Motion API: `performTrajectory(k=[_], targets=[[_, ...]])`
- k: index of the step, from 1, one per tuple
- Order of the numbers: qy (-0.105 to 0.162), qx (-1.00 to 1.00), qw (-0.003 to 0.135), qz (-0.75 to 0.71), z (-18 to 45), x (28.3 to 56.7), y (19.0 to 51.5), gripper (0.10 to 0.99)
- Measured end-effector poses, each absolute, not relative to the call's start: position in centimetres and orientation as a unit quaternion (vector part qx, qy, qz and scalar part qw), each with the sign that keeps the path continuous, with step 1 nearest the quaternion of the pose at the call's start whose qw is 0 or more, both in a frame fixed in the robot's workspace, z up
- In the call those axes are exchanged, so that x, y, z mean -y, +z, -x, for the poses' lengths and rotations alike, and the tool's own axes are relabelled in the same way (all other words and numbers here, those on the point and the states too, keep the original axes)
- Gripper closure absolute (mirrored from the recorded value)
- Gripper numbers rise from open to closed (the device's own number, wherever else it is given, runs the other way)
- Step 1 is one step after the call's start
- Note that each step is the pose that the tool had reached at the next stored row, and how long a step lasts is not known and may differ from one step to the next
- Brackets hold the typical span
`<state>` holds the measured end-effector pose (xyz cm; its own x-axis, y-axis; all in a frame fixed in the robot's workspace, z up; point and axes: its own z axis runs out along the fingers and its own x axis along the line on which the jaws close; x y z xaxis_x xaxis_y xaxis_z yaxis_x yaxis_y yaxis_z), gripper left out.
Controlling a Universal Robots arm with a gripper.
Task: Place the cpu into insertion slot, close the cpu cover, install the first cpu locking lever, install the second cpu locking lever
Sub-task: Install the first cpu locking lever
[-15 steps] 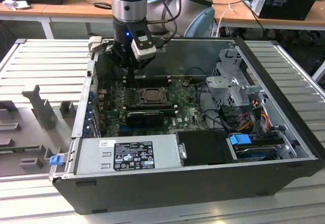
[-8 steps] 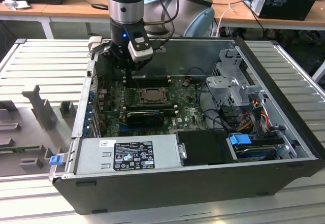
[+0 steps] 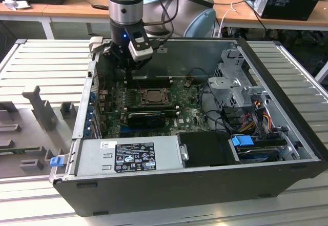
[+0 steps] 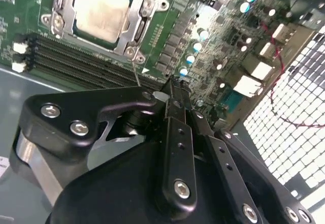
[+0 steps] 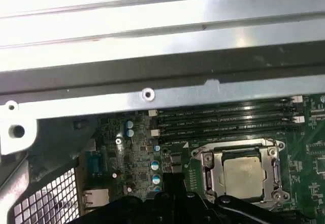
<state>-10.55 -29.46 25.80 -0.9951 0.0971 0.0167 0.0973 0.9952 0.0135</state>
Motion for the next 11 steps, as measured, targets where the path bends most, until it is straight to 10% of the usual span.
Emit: performTrajectory(k=[11], targets=[[-0.007,0.999,0.008,0.044,10.33,28.40,25.75,0.980]])
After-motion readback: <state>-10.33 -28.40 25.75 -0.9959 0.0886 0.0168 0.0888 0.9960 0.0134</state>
